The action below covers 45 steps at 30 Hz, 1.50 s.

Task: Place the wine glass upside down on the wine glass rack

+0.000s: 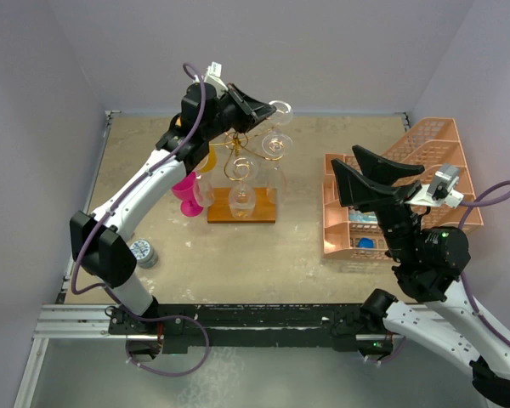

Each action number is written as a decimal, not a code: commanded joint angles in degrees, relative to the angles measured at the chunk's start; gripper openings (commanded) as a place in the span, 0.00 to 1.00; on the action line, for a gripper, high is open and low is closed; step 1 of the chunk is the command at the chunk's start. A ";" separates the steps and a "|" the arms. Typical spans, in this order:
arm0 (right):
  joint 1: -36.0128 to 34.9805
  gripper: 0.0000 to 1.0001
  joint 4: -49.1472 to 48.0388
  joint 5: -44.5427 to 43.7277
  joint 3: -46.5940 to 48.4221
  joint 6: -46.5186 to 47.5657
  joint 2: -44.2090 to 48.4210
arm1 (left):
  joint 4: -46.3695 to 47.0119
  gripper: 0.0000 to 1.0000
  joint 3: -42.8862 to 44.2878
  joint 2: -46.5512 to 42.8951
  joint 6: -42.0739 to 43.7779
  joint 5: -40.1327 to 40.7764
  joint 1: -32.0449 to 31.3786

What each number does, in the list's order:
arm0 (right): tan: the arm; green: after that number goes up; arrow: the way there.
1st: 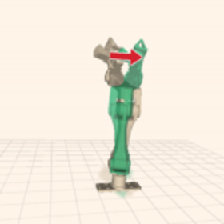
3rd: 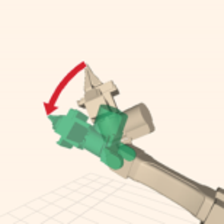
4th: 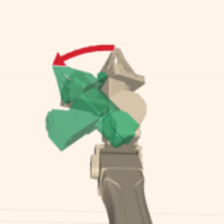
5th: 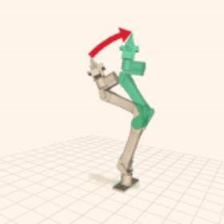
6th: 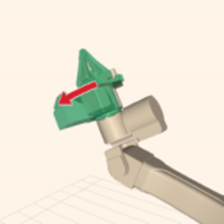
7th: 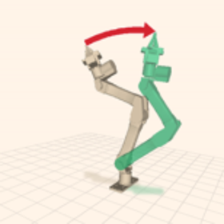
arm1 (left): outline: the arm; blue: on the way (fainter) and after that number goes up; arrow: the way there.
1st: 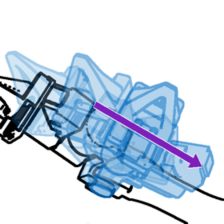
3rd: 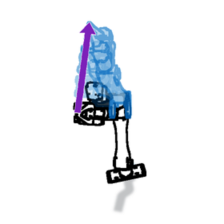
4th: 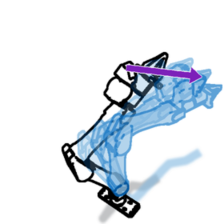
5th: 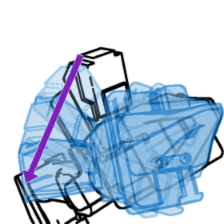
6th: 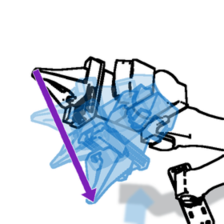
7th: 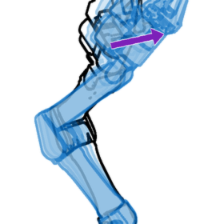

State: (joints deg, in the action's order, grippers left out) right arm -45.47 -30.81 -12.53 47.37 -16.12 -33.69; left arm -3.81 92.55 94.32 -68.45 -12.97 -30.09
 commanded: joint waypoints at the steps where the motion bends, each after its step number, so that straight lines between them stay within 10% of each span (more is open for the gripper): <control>1: -0.16 0.69 -2.85 -1.07 -0.01 -0.58 0.38 | 2.44 0.00 5.96 1.37 2.01 0.63 -0.55; 35: -0.14 0.70 -2.85 -0.92 -0.18 -0.75 0.03 | -6.45 0.00 5.99 -2.68 9.21 12.84 -0.41; 45: -0.15 0.70 -2.68 -1.00 -0.31 -0.78 0.12 | -9.59 0.20 5.93 -2.99 11.91 14.67 -0.37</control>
State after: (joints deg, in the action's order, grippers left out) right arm -45.47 -30.79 -12.56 47.31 -16.36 -33.69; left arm -14.50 97.38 94.89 -59.20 0.27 -30.76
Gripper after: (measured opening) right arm 0.693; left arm 0.170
